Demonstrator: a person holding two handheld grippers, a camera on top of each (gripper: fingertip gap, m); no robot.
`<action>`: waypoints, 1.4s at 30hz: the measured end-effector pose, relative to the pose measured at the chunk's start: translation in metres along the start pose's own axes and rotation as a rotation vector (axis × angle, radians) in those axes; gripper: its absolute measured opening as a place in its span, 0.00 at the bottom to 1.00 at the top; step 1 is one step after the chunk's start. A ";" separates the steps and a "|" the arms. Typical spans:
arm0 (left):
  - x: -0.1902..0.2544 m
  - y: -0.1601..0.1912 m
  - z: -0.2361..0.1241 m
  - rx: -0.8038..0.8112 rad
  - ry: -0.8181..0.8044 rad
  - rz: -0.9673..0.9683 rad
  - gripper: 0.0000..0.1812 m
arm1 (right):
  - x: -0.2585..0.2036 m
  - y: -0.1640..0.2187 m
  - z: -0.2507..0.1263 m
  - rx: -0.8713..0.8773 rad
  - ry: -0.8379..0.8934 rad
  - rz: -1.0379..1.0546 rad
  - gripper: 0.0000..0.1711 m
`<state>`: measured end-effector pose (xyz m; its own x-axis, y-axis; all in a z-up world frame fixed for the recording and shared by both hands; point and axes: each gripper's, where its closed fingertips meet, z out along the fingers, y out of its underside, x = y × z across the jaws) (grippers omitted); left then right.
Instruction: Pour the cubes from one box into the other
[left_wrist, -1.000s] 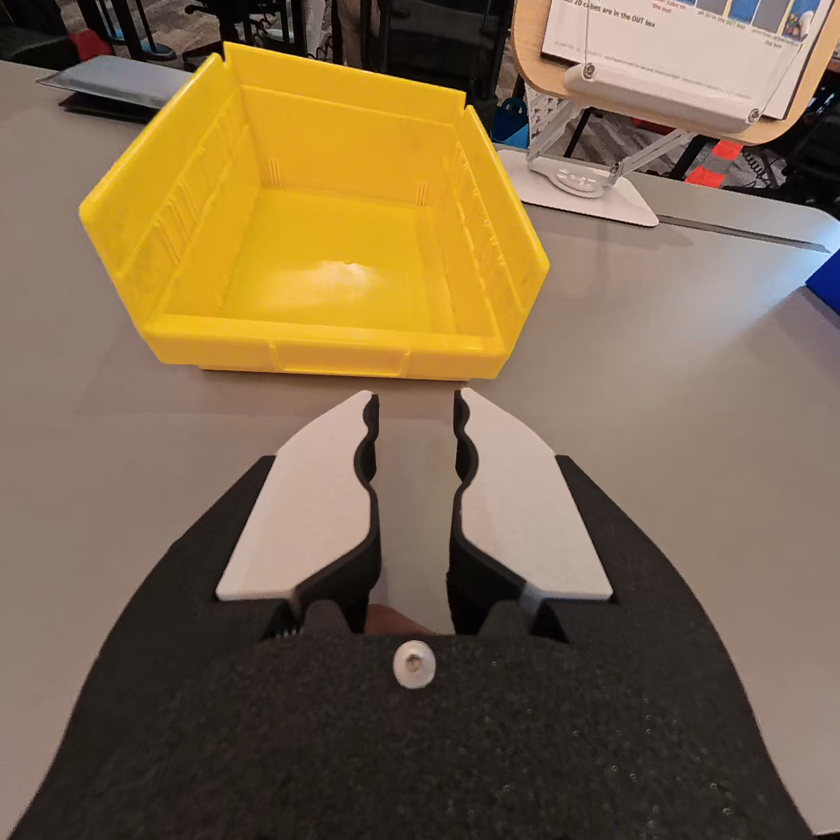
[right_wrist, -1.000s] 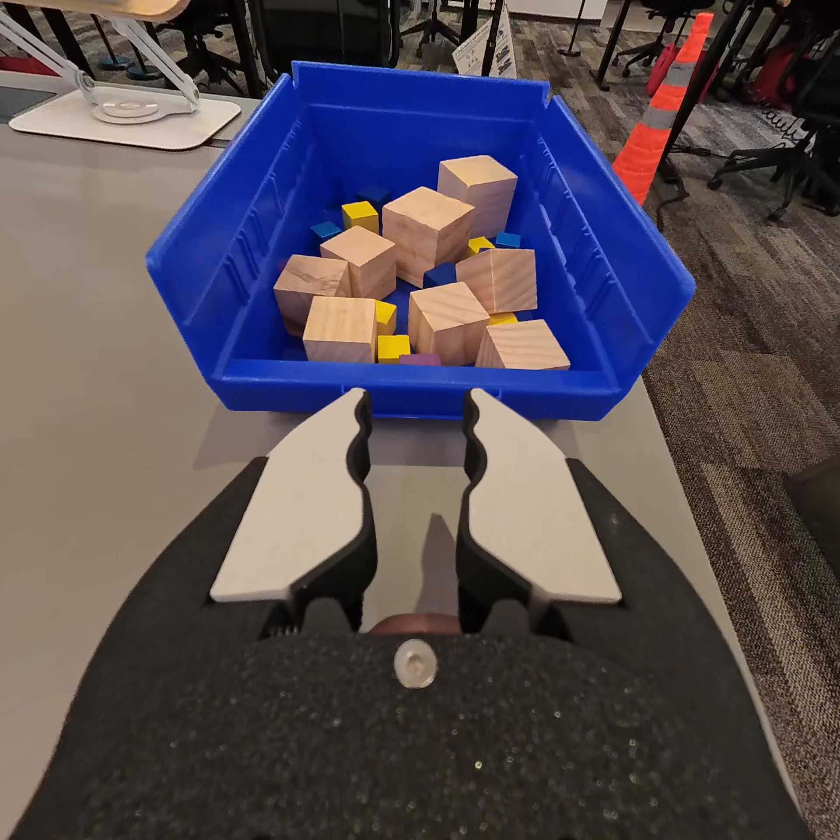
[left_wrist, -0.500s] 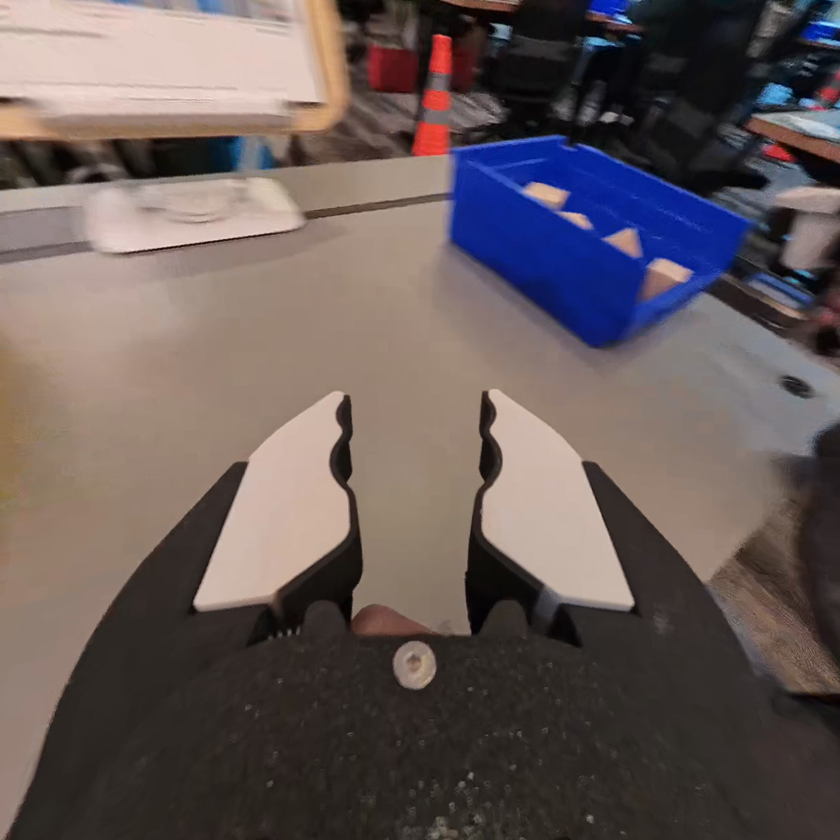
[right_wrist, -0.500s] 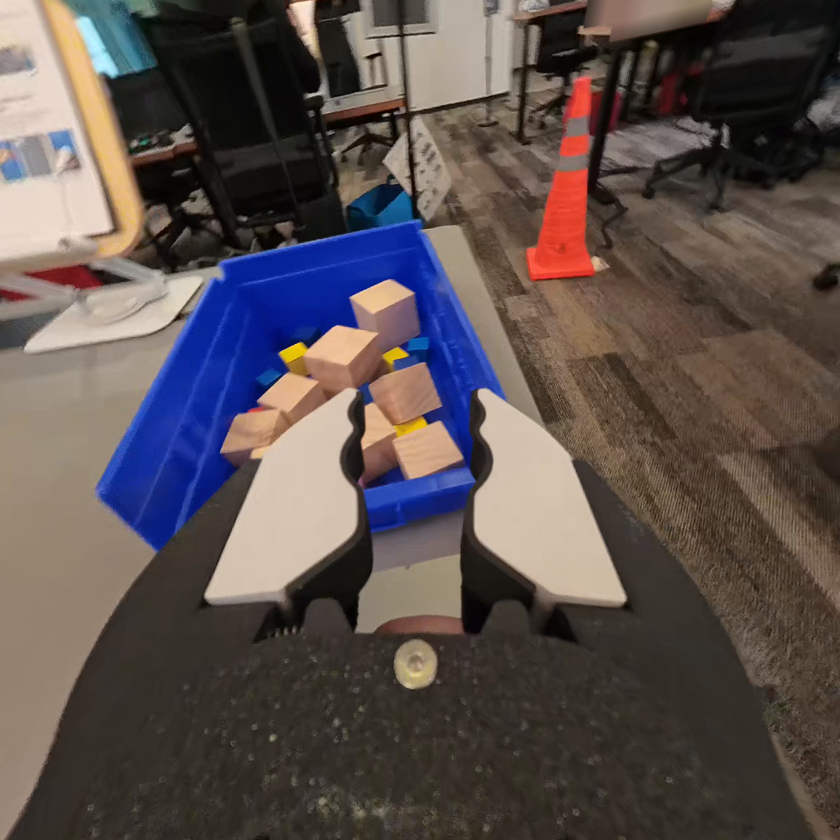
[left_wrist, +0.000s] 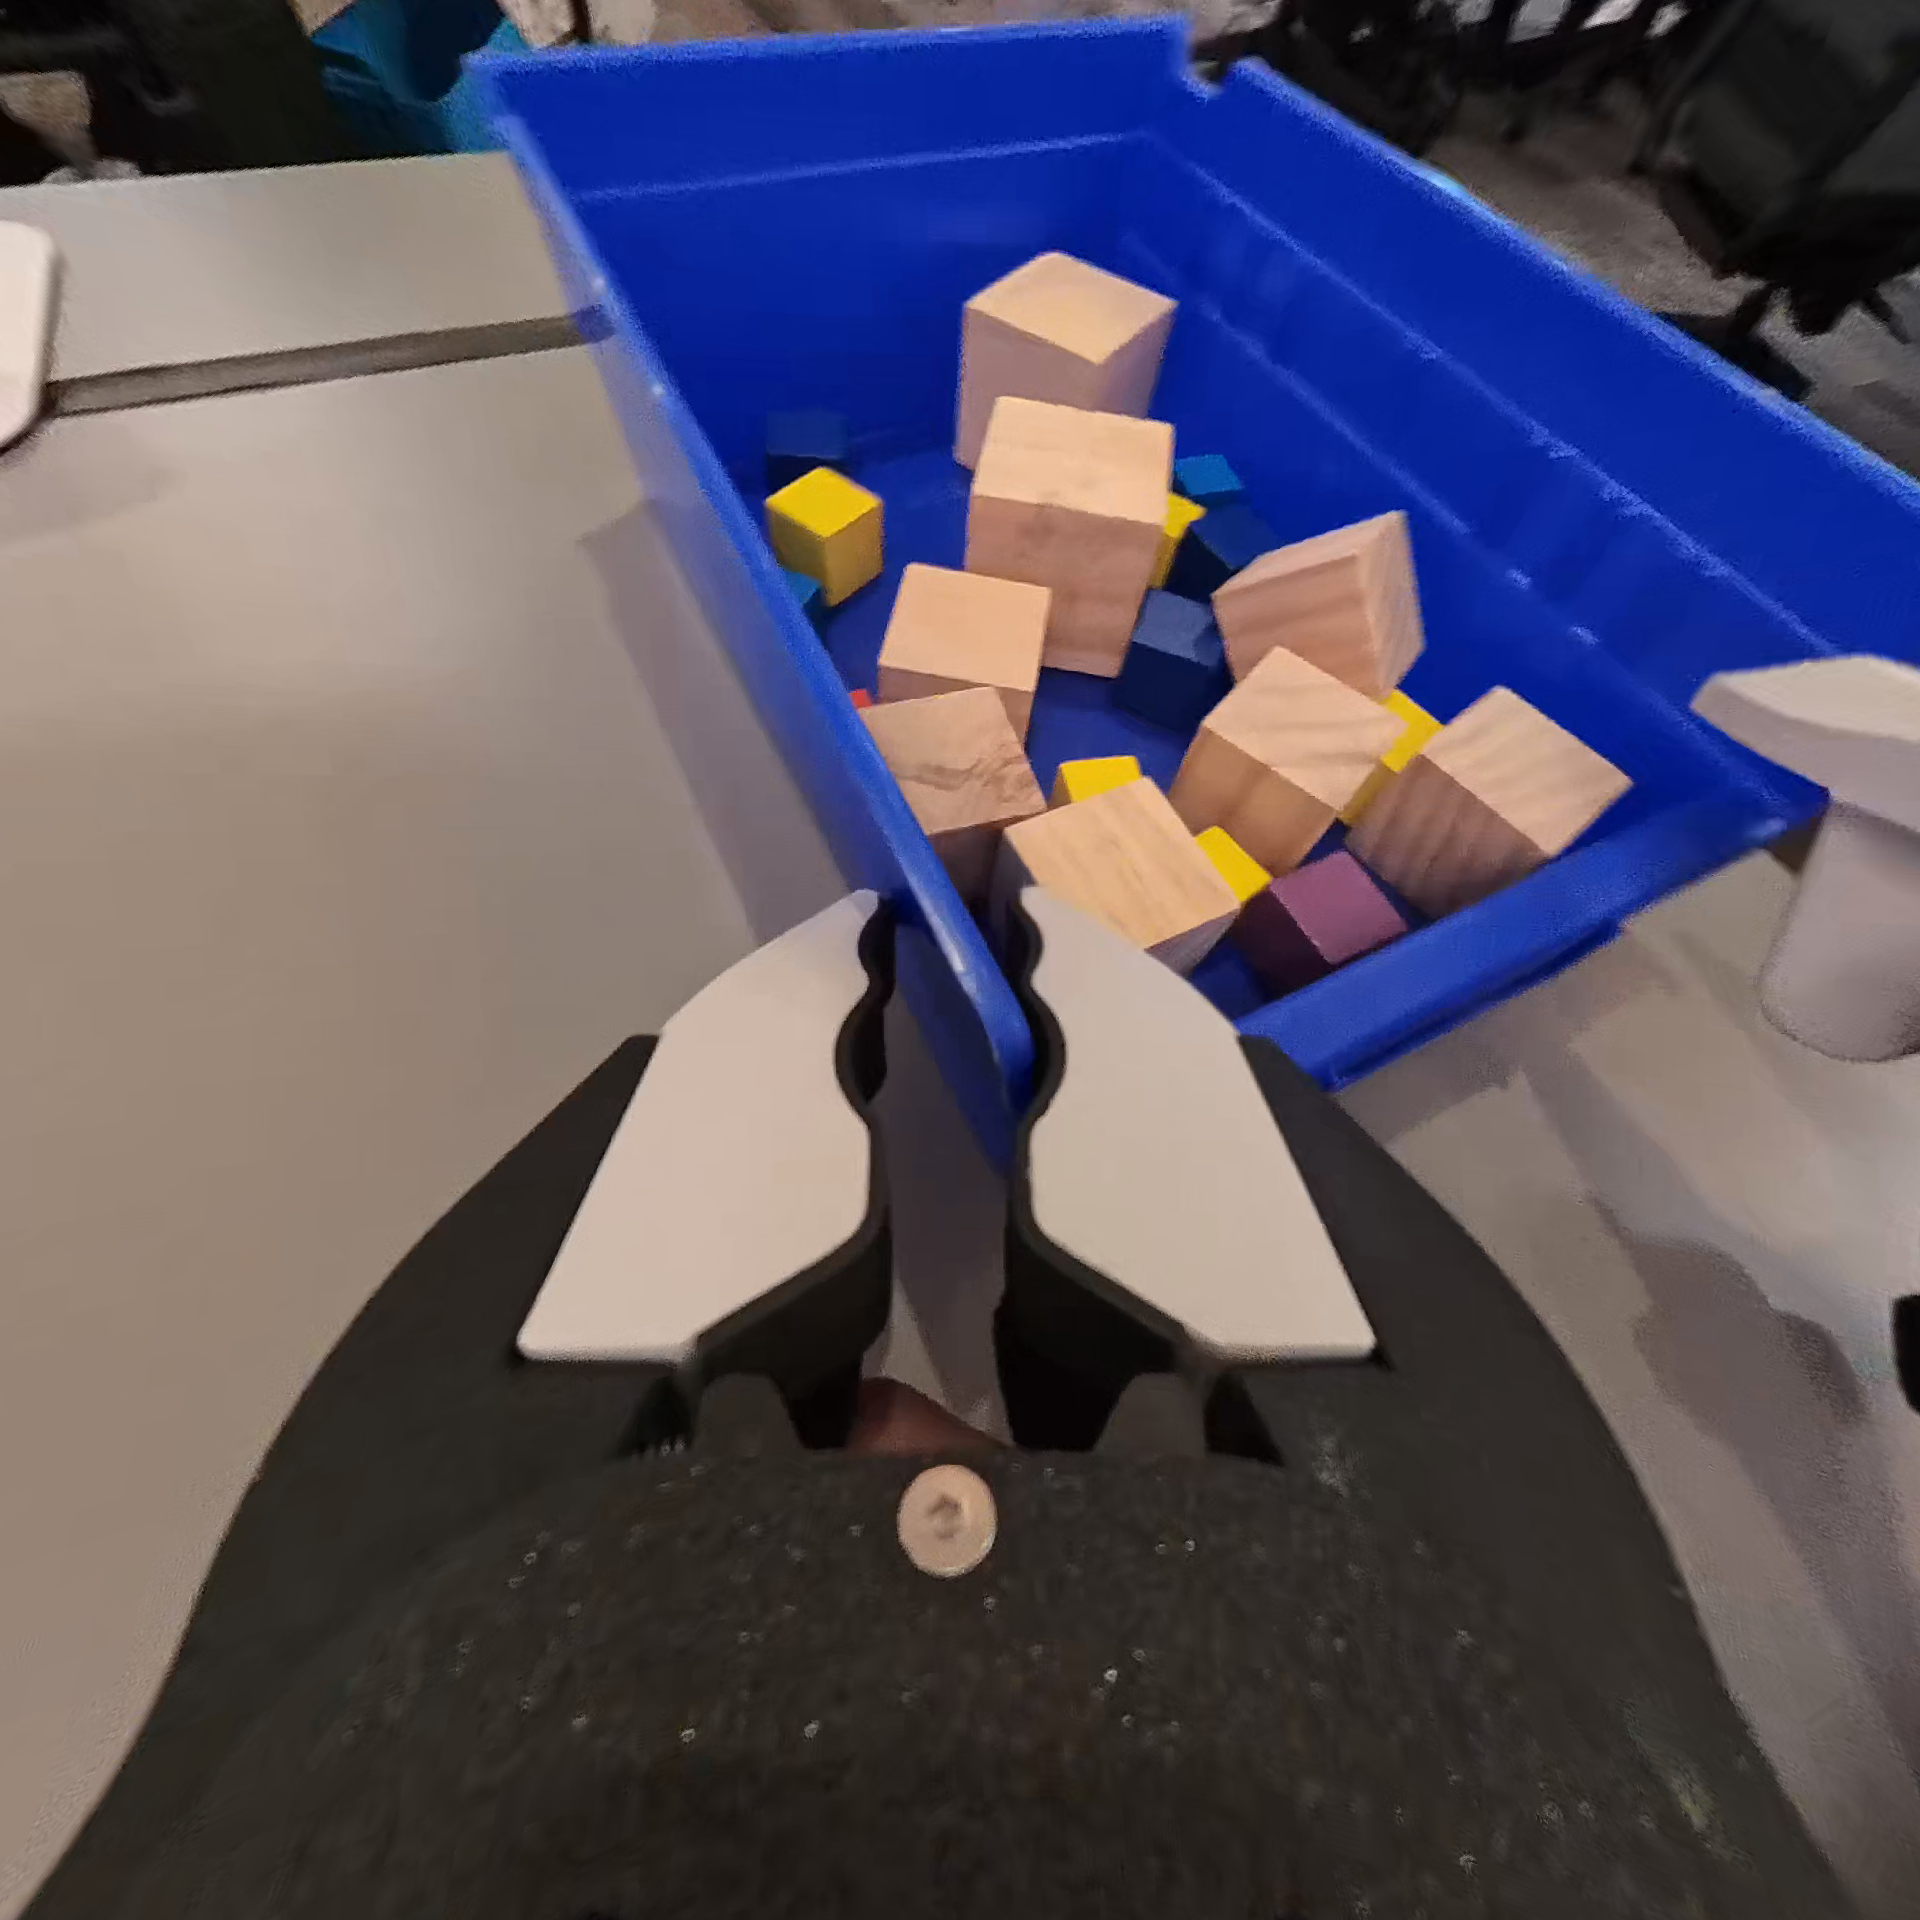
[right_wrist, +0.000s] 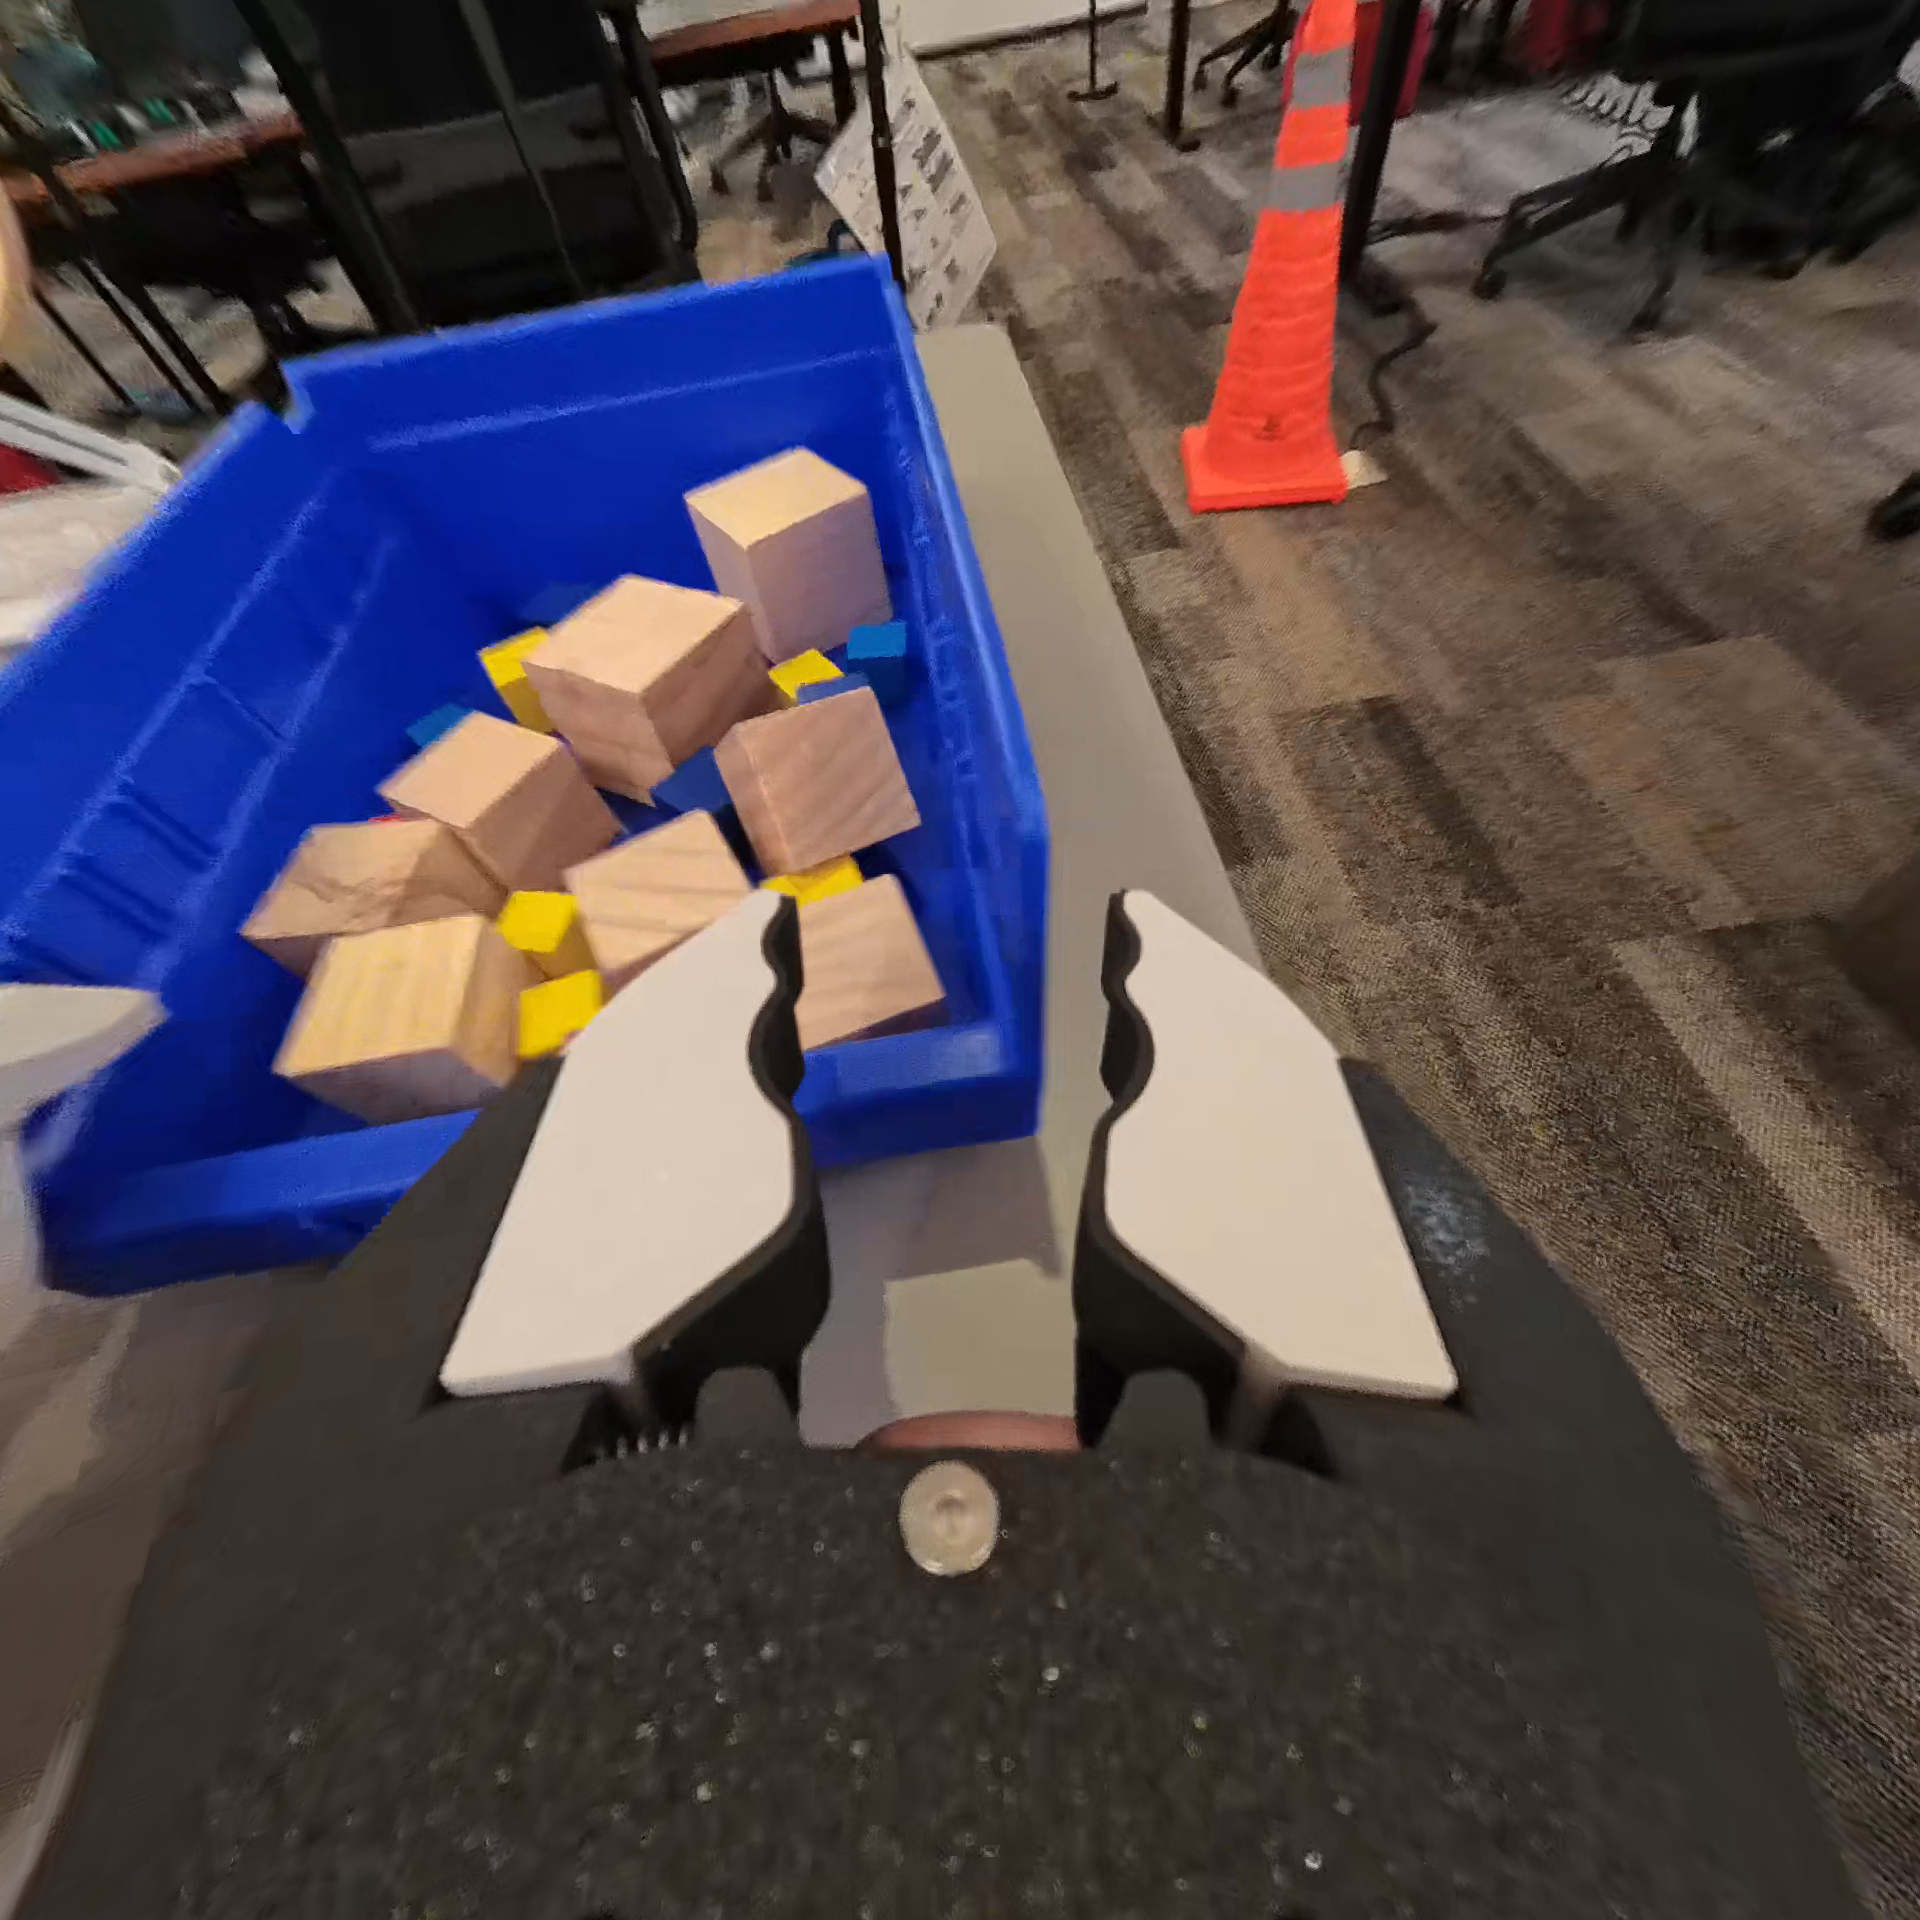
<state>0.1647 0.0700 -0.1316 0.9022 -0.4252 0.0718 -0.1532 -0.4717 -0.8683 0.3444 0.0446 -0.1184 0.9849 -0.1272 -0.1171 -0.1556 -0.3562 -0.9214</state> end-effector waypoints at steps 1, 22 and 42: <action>-0.007 0.000 -0.002 -0.010 -0.029 -0.005 0.09 | 0.002 0.006 0.004 -0.026 0.028 -0.030 0.32; -0.263 0.002 -0.156 0.067 -0.261 -0.010 0.02 | -0.290 0.005 -0.028 0.063 -0.155 -0.017 0.02; -0.412 0.076 -0.275 -0.028 -0.171 -0.212 0.23 | -0.382 0.047 -0.072 0.118 -0.474 -0.311 0.19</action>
<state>-0.3292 -0.0032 -0.0923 0.9699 -0.1794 0.1649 0.0375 -0.5588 -0.8285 -0.0442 0.0096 -0.0897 0.9134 0.4053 0.0371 0.1288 -0.2012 -0.9710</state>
